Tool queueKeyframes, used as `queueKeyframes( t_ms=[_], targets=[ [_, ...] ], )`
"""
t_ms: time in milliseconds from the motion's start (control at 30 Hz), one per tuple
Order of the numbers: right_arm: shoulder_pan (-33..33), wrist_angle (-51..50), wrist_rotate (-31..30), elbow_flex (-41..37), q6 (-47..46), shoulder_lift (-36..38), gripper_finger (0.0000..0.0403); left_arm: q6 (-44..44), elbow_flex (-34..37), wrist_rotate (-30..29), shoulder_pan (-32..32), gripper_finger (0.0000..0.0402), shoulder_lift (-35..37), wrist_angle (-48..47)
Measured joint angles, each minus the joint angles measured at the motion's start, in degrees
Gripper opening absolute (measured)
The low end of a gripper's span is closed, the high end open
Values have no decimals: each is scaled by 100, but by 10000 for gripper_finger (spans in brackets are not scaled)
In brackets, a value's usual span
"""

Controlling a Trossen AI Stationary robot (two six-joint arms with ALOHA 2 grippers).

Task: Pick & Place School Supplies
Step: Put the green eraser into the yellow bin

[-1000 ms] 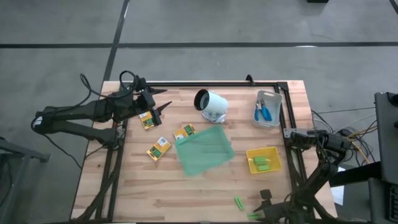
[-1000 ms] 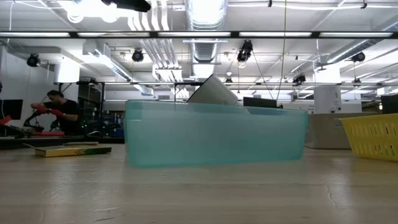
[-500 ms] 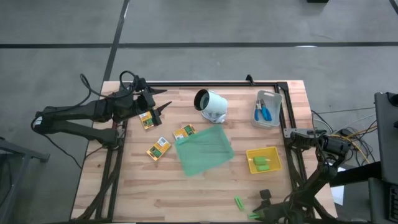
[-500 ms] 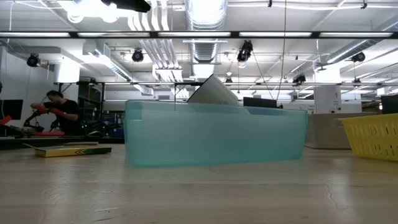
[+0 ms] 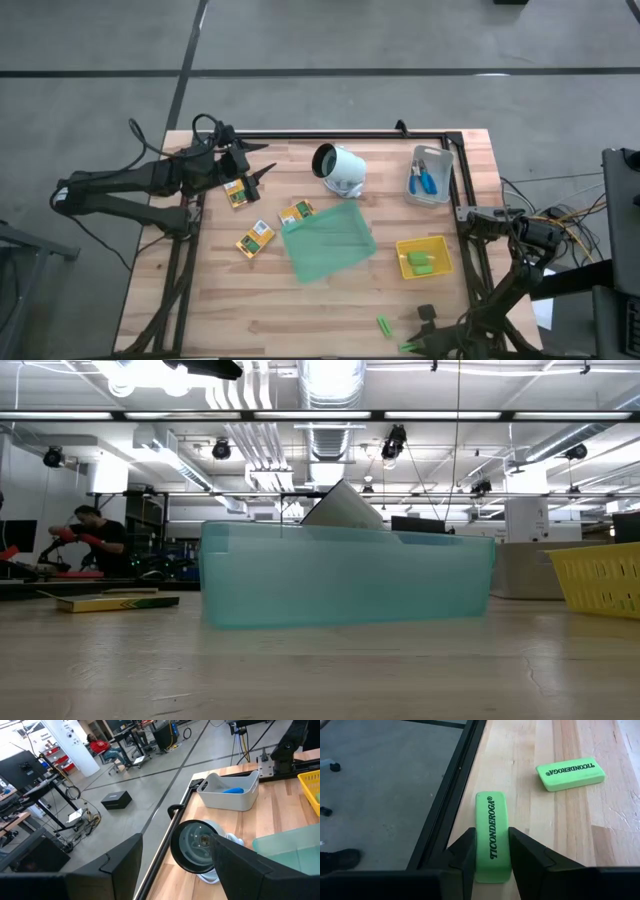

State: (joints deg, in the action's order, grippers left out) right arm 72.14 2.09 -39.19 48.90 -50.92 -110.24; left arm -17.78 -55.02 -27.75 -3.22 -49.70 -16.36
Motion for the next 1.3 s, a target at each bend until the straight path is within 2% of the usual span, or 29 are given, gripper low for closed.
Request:
queueKeyframes(
  t_ms=[400, 633, 900, 1133, 1300],
  targets=[
    [-2, -26, 19, 6, 41, 37, 94, 0, 0, 1, -1, 236, 1, 0],
    [-9, -385, -13, -13, 295, 328, 93, 0, 0, 1, 0, 236, 0, 0],
    [-7, -713, -194, -10, 317, 882, 93, 0, 0, 2, 0, 236, 0, 0],
    [-4, -1531, -561, -4, 313, 1645, 93, 0, 0, 1, -1, 236, 0, -1],
    [-4, -2211, -589, -2, 369, 2311, 93, 0, 0, 2, -1, 236, -1, -2]
  ],
)
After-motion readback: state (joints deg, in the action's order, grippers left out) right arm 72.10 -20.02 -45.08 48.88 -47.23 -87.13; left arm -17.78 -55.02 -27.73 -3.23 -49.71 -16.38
